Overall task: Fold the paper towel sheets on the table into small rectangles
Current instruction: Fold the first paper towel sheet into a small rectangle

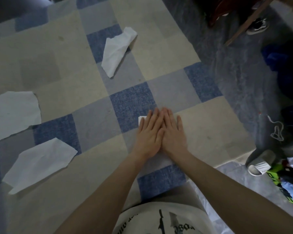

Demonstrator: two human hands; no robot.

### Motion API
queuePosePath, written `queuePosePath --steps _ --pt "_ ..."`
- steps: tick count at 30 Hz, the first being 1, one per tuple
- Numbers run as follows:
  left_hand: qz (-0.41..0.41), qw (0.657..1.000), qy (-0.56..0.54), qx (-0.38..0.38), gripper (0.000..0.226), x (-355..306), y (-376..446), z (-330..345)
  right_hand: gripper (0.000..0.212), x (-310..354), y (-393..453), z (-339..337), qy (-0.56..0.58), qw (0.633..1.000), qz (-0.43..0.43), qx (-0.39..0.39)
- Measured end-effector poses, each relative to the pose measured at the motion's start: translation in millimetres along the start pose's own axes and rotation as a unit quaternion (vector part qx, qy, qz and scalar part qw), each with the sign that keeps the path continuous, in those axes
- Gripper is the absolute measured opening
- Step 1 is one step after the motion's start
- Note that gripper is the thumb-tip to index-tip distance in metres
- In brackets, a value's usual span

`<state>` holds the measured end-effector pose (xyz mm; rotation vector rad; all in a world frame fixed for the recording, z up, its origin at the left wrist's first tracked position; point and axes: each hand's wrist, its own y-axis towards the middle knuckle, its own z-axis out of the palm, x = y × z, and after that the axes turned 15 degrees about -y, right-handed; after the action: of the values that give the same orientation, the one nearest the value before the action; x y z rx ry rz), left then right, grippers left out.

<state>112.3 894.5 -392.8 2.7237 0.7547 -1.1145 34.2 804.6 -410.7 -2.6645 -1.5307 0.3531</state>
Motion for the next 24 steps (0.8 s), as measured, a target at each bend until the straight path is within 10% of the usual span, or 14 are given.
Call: queuePosePath --steps 17,24 --pt "-0.106 0.986 0.128 0.022 0.062 36 -15 -33 0.064 -33 -11 -10 0.081 0.992 0.083 -0.05" --pt "-0.094 0.981 0.163 0.041 0.064 38 -17 -32 0.061 23 0 -25 0.107 0.988 -0.089 -0.066"
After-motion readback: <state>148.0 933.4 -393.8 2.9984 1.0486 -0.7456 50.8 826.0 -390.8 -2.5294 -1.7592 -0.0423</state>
